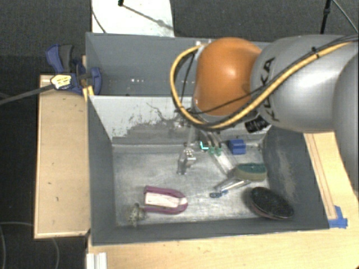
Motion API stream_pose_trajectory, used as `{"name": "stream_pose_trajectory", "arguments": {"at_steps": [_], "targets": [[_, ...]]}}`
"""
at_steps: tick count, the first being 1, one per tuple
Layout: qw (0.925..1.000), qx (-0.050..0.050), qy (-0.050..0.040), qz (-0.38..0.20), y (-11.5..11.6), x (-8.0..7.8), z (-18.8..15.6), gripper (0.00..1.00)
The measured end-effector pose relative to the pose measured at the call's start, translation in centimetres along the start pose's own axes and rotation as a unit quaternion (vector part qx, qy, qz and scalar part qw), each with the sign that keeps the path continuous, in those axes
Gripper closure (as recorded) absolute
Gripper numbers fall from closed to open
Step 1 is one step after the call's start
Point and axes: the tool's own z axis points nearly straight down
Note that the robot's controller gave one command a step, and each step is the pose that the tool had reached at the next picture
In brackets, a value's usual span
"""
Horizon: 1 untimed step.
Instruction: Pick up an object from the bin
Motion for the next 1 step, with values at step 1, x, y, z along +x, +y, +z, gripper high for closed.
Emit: {"name": "stream_pose_trajectory", "arguments": {"at_steps": [1], "targets": [[0.9994, 0.000, -0.0047, -0.035, 2.43, 8.13, 11.28, 0.00]]}}
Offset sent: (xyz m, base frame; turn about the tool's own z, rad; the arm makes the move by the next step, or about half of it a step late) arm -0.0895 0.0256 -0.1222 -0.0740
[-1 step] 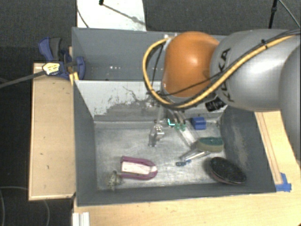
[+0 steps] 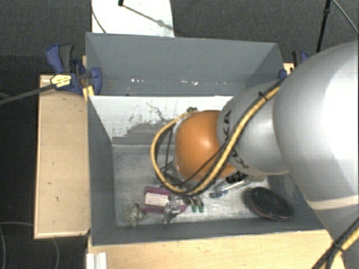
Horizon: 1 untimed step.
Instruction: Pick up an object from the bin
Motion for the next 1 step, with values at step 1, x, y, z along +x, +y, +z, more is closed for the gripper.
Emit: {"name": "stream_pose_trajectory", "arguments": {"at_steps": [1], "targets": [[0.9985, 0.000, 0.0001, 0.055, 0.02, 0.93, -2.09, 0.00]]}}
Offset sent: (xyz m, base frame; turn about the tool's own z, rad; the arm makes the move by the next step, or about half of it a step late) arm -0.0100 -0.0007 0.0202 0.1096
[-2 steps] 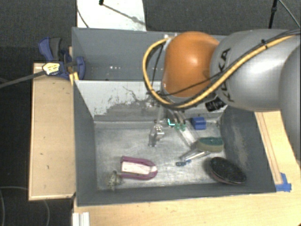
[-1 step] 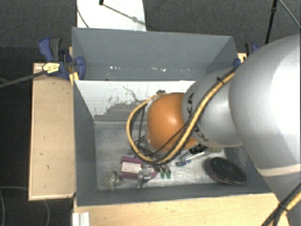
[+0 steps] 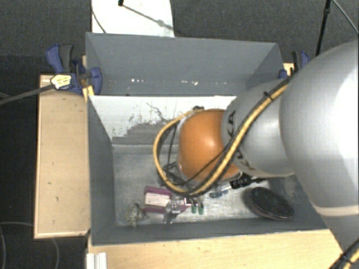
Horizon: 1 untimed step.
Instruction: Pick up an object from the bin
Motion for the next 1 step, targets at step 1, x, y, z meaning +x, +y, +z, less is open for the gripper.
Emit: {"name": "stream_pose_trajectory", "arguments": {"at_steps": [1], "targets": [[0.9986, 0.000, -0.0010, 0.053, -0.50, -0.26, -1.25, 0.00]]}}
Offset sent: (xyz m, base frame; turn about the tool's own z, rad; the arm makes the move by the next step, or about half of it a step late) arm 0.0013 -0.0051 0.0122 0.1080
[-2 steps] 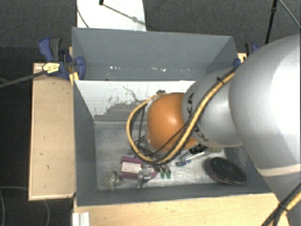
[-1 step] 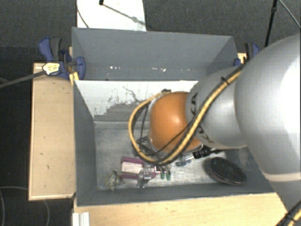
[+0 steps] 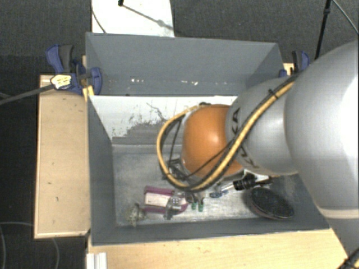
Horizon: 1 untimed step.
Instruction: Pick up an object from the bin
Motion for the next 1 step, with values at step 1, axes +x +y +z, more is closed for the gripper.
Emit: {"name": "stream_pose_trajectory", "arguments": {"at_steps": [1], "targets": [[0.9993, 0.000, 0.0014, 0.038, -0.06, 0.21, 4.31, 0.00]]}}
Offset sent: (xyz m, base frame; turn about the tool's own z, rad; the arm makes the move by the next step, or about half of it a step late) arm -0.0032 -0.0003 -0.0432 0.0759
